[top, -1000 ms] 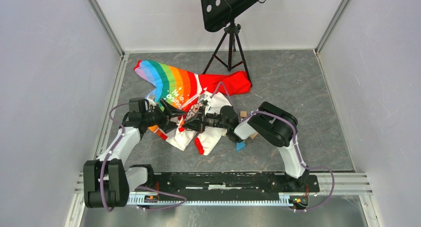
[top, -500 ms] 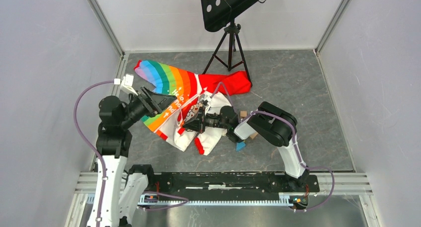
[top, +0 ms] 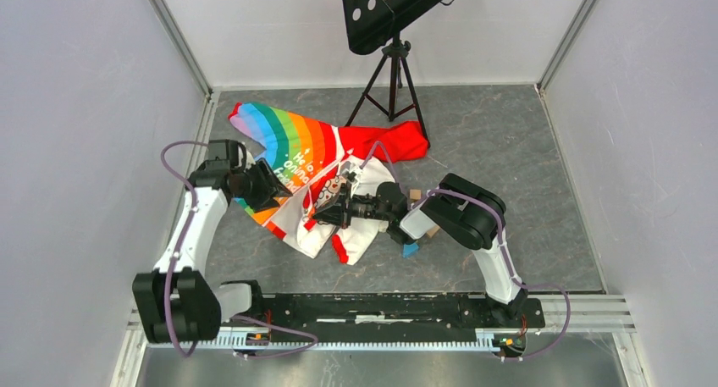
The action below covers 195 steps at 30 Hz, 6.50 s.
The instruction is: Zip up the jacket
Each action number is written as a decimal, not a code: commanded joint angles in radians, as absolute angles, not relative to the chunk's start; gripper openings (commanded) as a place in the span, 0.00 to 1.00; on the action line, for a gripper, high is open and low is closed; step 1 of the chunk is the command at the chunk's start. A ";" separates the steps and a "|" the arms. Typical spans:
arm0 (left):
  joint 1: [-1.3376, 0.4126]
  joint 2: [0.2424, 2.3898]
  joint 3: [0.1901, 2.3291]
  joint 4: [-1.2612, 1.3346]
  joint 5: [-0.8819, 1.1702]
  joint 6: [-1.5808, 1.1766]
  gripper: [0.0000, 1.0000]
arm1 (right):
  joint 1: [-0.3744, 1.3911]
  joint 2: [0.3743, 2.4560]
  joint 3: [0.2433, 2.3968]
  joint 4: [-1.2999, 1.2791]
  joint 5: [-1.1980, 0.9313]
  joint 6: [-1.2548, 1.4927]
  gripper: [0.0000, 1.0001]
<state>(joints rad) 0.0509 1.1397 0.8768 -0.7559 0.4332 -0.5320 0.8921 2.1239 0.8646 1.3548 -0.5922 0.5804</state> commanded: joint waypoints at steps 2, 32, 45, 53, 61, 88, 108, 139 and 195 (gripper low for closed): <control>0.050 1.267 1.041 -0.857 0.185 -0.329 0.53 | 0.888 2.105 0.834 1.456 -0.614 0.582 0.00; -0.118 1.829 1.289 -1.031 -0.234 -0.076 0.53 | 0.869 2.108 0.762 1.650 -0.651 0.658 0.00; -0.125 1.884 1.312 -1.036 -0.182 -0.052 0.62 | 0.873 2.119 0.781 1.640 -0.656 0.660 0.00; -0.130 1.910 1.315 -1.036 -0.155 -0.043 0.63 | 0.875 2.118 0.782 1.634 -0.659 0.654 0.00; -0.130 1.932 1.318 -1.036 -0.180 -0.046 0.63 | 0.876 2.111 0.775 1.635 -0.657 0.652 0.00; -0.130 1.897 1.350 -1.036 -0.278 -0.076 0.22 | 0.879 2.113 0.776 1.635 -0.655 0.650 0.00; -0.095 1.919 1.436 -0.954 0.122 -0.127 0.16 | 0.878 2.105 0.764 1.634 -0.644 0.645 0.00; -0.142 1.766 1.246 -1.045 -0.197 -0.114 0.51 | 0.884 2.108 0.773 1.624 -0.649 0.641 0.00; -0.169 1.763 1.289 -1.001 -0.150 -0.121 0.02 | 0.889 2.111 0.791 1.590 -0.655 0.630 0.00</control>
<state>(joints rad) -0.1658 1.8679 1.2831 -1.0374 -0.1993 -0.0986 0.8818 2.1239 0.7639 1.4696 -0.6365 0.6559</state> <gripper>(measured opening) 0.045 0.011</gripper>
